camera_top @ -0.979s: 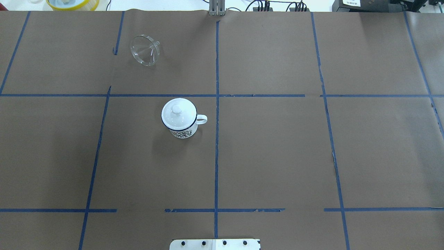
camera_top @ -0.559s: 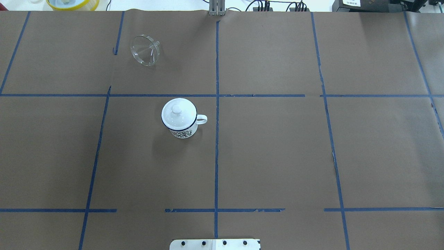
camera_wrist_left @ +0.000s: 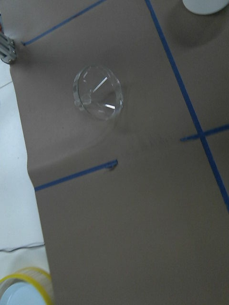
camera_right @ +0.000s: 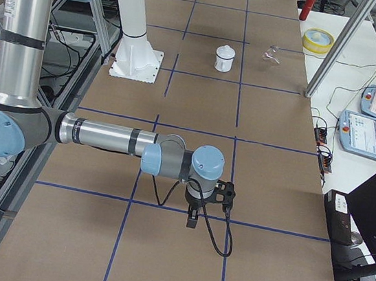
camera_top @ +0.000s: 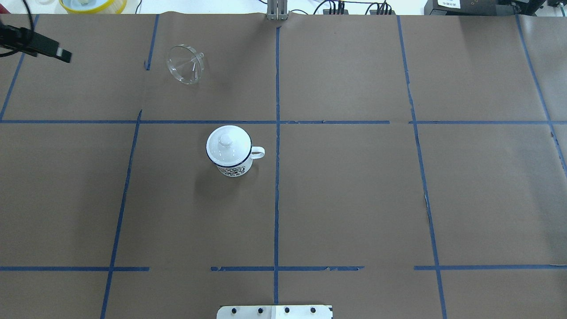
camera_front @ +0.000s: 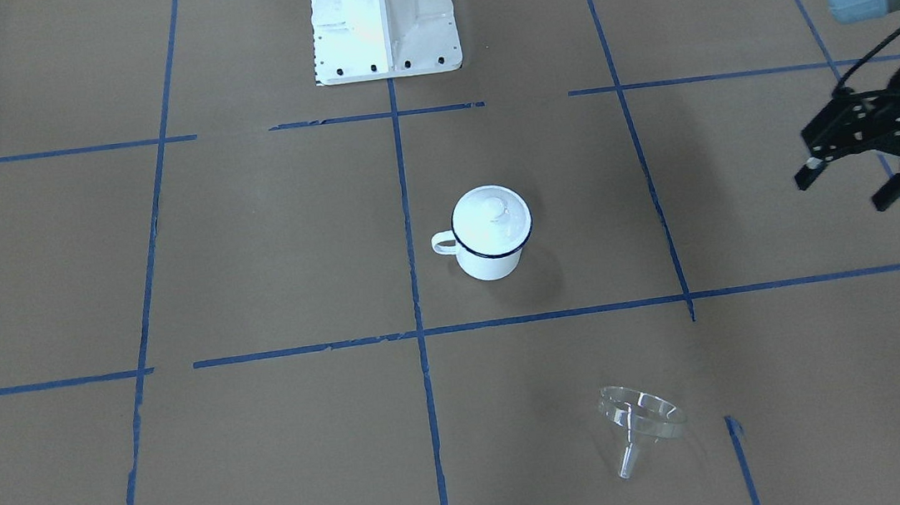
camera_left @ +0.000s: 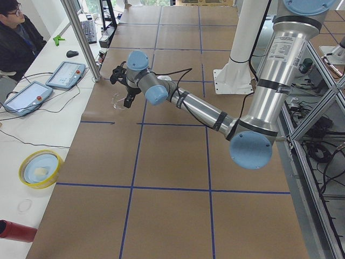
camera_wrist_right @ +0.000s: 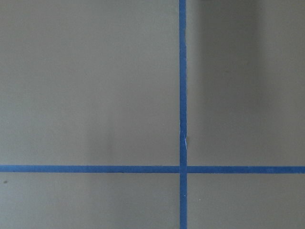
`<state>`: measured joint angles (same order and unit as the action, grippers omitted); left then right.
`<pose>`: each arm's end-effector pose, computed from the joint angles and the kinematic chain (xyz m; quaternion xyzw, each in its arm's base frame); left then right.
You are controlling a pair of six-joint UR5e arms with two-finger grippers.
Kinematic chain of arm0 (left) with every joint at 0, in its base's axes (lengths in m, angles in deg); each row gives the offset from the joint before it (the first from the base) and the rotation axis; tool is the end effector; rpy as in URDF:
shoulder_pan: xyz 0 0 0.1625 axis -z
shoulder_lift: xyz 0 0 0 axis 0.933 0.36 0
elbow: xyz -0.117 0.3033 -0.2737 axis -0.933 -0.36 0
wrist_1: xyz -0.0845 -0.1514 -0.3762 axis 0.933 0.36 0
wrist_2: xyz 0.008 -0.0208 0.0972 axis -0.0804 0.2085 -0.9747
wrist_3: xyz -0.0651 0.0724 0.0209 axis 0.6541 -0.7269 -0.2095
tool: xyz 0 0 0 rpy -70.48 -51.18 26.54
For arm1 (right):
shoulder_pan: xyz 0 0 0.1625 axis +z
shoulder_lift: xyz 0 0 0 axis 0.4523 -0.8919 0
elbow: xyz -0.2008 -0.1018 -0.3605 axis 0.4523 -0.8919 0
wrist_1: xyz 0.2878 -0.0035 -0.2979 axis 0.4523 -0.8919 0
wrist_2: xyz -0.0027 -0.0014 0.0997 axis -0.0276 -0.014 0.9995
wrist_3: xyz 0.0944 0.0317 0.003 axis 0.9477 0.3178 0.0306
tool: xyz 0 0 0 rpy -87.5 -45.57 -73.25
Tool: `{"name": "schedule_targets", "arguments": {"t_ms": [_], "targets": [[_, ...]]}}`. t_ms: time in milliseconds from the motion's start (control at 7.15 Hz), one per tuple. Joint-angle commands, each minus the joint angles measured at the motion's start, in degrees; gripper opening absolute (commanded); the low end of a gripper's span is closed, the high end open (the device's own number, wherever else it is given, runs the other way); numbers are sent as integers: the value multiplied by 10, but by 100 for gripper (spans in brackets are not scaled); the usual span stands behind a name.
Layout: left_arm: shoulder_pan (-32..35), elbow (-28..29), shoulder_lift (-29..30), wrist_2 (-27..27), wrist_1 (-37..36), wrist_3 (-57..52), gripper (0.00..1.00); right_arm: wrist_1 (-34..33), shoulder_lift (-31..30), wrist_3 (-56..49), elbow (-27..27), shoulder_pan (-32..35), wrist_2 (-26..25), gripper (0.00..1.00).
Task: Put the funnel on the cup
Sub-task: 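Move the left gripper over the white lid on the enamel mug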
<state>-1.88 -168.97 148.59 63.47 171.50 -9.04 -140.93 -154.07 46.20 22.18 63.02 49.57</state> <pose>0.1699 -0.5679 0.3289 0.1786 0.4931 0.0411 0.8505 0.0669 -0.4457 0.6709 -0.0099 -0.3520 0.0053 0.9359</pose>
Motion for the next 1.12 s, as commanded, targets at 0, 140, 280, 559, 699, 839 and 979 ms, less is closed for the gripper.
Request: {"name": "schedule_targets", "arguments": {"t_ms": [0,140,280,559,699,839,979], "targets": [[-128,1,124,-76,-129,186,100,0,0,0,0,0,0,100],[-165,3,188,-112,-227,232,100,0,0,0,0,0,0,100],[-199,5,230,-140,-296,273,100,0,0,0,0,0,0,100],[-251,24,259,-191,-323,337,100,0,0,0,0,0,0,100],[-260,35,260,-199,-323,340,100,0,0,0,0,0,0,100],[-267,42,260,-207,-323,343,100,0,0,0,0,0,0,100],[-279,53,259,-220,-322,343,100,0,0,0,0,0,0,100]]}}
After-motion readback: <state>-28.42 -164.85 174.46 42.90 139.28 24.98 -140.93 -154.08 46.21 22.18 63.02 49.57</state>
